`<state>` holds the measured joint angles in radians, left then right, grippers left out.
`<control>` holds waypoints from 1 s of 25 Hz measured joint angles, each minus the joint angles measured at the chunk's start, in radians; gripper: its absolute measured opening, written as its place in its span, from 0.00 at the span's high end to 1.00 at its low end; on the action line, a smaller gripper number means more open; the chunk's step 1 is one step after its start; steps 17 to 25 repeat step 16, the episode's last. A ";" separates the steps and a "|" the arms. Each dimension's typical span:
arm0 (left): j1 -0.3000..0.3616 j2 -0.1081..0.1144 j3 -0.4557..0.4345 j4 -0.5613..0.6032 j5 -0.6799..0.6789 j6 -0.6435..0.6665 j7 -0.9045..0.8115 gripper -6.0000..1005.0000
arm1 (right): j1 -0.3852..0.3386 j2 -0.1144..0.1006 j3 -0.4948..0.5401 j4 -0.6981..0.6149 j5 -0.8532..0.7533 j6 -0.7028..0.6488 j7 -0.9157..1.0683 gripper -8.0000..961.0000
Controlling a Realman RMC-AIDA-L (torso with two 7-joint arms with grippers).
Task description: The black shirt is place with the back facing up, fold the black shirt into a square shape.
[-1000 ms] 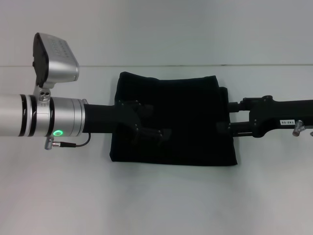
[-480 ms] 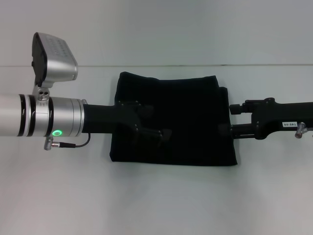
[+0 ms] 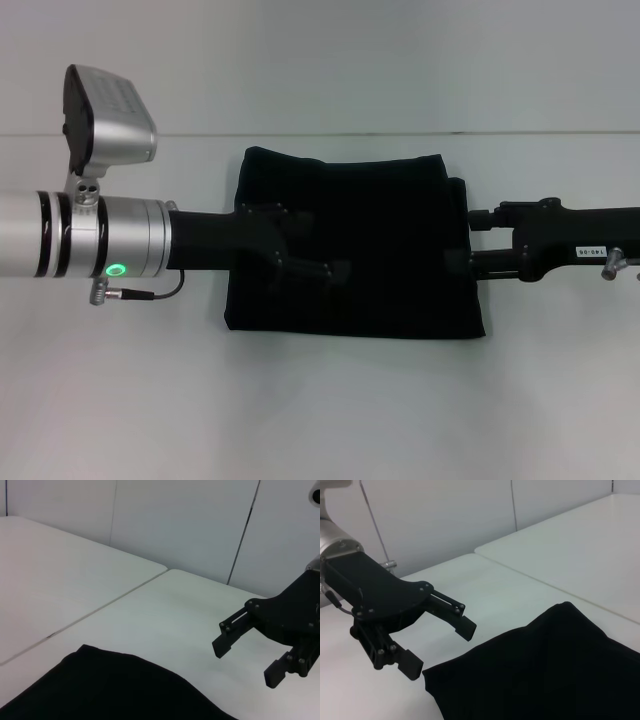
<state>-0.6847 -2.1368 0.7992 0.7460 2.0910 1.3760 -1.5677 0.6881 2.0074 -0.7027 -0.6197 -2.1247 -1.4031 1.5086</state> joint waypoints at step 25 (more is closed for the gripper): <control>-0.005 -0.001 0.000 0.006 -0.002 -0.007 0.000 0.07 | -0.001 -0.003 -0.001 0.000 -0.002 0.004 0.010 0.16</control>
